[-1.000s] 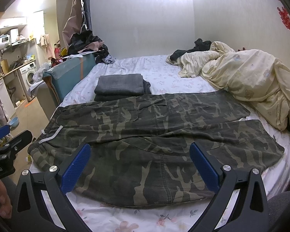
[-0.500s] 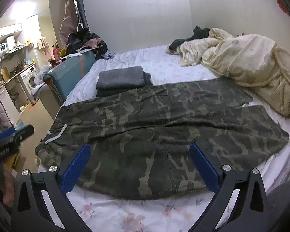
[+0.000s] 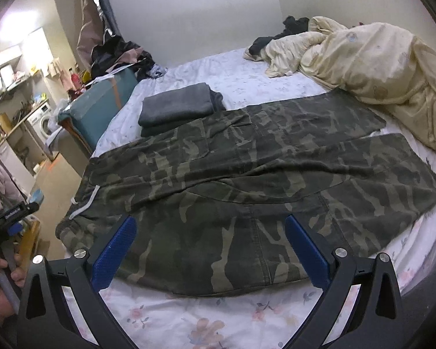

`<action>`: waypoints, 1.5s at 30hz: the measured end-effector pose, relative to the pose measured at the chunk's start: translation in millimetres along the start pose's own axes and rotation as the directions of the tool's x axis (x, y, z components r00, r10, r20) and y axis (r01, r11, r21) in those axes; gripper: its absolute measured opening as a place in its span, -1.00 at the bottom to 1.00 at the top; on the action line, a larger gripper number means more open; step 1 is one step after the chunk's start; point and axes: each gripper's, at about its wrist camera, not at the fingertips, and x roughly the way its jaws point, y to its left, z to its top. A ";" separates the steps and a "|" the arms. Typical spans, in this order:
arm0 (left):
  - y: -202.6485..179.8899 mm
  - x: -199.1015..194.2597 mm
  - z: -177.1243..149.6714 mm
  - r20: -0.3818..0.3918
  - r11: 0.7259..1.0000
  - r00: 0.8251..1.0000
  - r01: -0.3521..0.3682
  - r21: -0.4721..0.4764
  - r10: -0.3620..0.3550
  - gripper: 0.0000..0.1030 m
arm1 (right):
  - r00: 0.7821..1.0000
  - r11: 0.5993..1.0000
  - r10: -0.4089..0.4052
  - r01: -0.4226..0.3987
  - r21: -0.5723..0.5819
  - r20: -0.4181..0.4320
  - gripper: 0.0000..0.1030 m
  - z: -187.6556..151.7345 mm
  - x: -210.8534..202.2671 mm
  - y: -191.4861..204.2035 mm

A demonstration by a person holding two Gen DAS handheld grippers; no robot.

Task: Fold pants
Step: 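Grasp the elastic waistband of the camouflage pants with the left gripper, then grasp the pant leg hem with the right gripper while the left gripper holds the waistband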

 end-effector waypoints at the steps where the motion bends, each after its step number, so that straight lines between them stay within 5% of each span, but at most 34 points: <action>1: 4.9 7.5 -1.8 -0.030 1.000 1.000 -0.002 -0.027 0.001 0.96 | 1.000 1.000 0.001 -0.001 -0.009 0.002 1.00 0.2 0.5 2.4; 8: -3.9 76.5 -22.9 -0.206 0.995 0.978 -0.005 -0.098 -0.015 0.54 | 1.000 0.999 0.017 -0.017 -0.038 -0.021 1.00 -1.0 7.1 7.0; 11: -7.7 97.6 -24.6 -0.228 0.993 0.974 -0.014 -0.113 -0.012 0.16 | 1.000 0.999 0.007 -0.008 -0.035 -0.023 1.00 -1.5 8.2 5.3; 12: -9.4 103.4 -25.0 -0.230 0.995 0.973 -0.028 -0.100 0.004 -0.20 | 1.000 0.999 0.003 -0.003 -0.034 -0.023 1.00 -1.5 8.5 4.3; 17: -36.8 73.4 -22.2 -0.081 0.996 0.995 -0.058 0.063 0.063 -0.65 | 0.999 1.000 -0.010 0.010 -0.026 -0.034 1.00 -1.7 11.0 0.9; 21: -55.0 27.7 -8.6 0.045 0.990 0.999 -0.018 0.141 0.011 -0.73 | 0.999 1.000 0.007 -0.007 0.004 -0.048 1.00 0.1 13.9 -3.4; 24: -57.9 19.3 4.1 0.029 0.989 1.000 -0.012 0.150 0.008 -0.74 | 0.995 0.998 0.048 -0.045 0.042 -0.085 1.00 -0.8 19.6 -10.2; 28: -56.6 35.7 5.6 -0.053 0.989 0.997 -0.042 0.142 0.050 -0.74 | 0.949 0.954 0.244 -0.198 0.224 -0.201 1.00 -18.9 40.8 -25.3; 33: -58.1 36.8 -0.8 -0.028 0.988 0.998 -0.050 0.149 0.055 -0.74 | 0.849 0.762 0.432 -0.162 0.628 -0.305 1.00 -96.7 93.5 -38.9; 37: -59.9 33.9 -1.4 -0.011 0.987 0.999 -0.049 0.156 0.052 -0.74 | 0.855 0.732 0.406 -0.093 0.675 -0.322 1.00 -118.7 120.2 -49.4; 39: -62.4 33.2 0.4 -0.009 0.986 0.999 -0.051 0.159 0.053 -0.74 | 0.866 0.682 0.414 -0.089 0.726 -0.282 1.00 -125.8 128.1 -63.7; 41: -63.6 32.8 2.0 -0.008 0.986 0.998 -0.053 0.157 0.054 -0.74 | 0.902 0.675 0.364 -0.084 0.733 -0.232 0.99 -114.3 124.0 -77.0; 43: -64.7 33.0 2.1 -0.001 0.983 0.998 -0.066 0.169 0.067 -0.74 | 0.954 0.707 0.217 -0.008 0.707 -0.206 0.99 -95.7 114.0 -102.9; 45: -66.6 32.7 0.3 0.005 0.980 0.997 -0.079 0.181 0.080 -0.74 | 0.983 0.630 0.094 0.062 0.774 -0.155 0.99 -92.1 102.9 -146.2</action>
